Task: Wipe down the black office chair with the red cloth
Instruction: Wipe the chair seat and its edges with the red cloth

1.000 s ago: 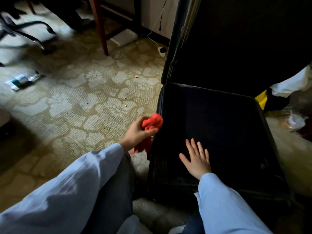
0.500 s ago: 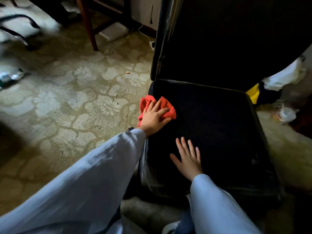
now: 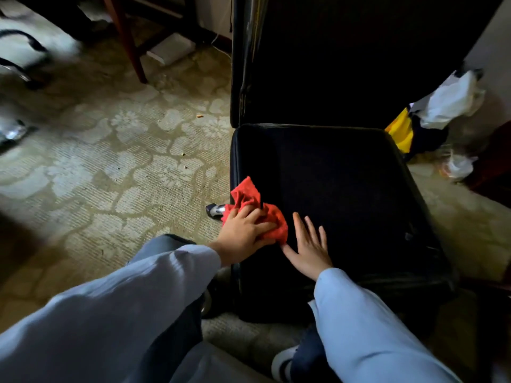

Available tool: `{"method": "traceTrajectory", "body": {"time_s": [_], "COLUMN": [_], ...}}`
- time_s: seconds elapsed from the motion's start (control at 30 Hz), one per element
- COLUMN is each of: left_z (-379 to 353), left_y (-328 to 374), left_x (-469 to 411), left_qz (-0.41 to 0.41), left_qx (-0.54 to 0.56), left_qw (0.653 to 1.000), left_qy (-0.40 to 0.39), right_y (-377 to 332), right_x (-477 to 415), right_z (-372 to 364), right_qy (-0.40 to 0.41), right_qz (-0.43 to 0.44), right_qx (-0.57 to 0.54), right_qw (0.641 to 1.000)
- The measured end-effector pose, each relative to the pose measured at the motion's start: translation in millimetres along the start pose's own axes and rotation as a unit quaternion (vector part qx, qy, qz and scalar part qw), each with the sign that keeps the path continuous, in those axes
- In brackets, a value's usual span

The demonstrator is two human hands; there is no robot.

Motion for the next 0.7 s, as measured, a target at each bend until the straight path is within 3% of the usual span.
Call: {"method": "traceTrajectory", "body": {"time_s": [0.13, 0.2, 0.27, 0.37, 0.43, 0.57, 0.7], "left_z": [10, 28, 49, 68, 66, 22, 7], "left_y": [7, 8, 8, 0, -6, 2, 3], "left_x": [20, 14, 4, -30, -62, -90, -84], "left_qz": [-0.072, -0.068, 0.025, 0.187, 0.227, 0.183, 0.149], "left_qx": [0.023, 0.056, 0.115, 0.171, 0.14, -0.034, -0.086], "left_qw": [0.996, 0.993, 0.991, 0.967, 0.962, 0.978, 0.981], "left_qy": [-0.043, -0.076, -0.069, 0.032, 0.064, -0.09, -0.092], "right_y": [8, 14, 21, 33, 38, 38, 34], "right_x": [10, 17, 25, 35, 40, 47, 51], "right_z": [5, 5, 5, 4, 2, 0, -5], "right_qy": [-0.045, -0.058, -0.057, -0.04, -0.036, -0.027, -0.01], "right_qz": [0.036, 0.044, 0.042, 0.02, 0.009, -0.007, -0.017], "right_qx": [0.024, 0.042, 0.064, 0.068, 0.072, 0.082, 0.067], "right_qw": [0.998, 0.996, 0.995, 0.997, 0.997, 0.996, 0.998]}}
Point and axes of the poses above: each hand's wrist, its own x-axis away from the middle knuckle, its own z-axis out of the back of the hand, y = z × x, the point moved 1 cm from there along -x, towards the middle knuckle, and after that the axes turned 5 degrees about z, right-handed, at the moved point
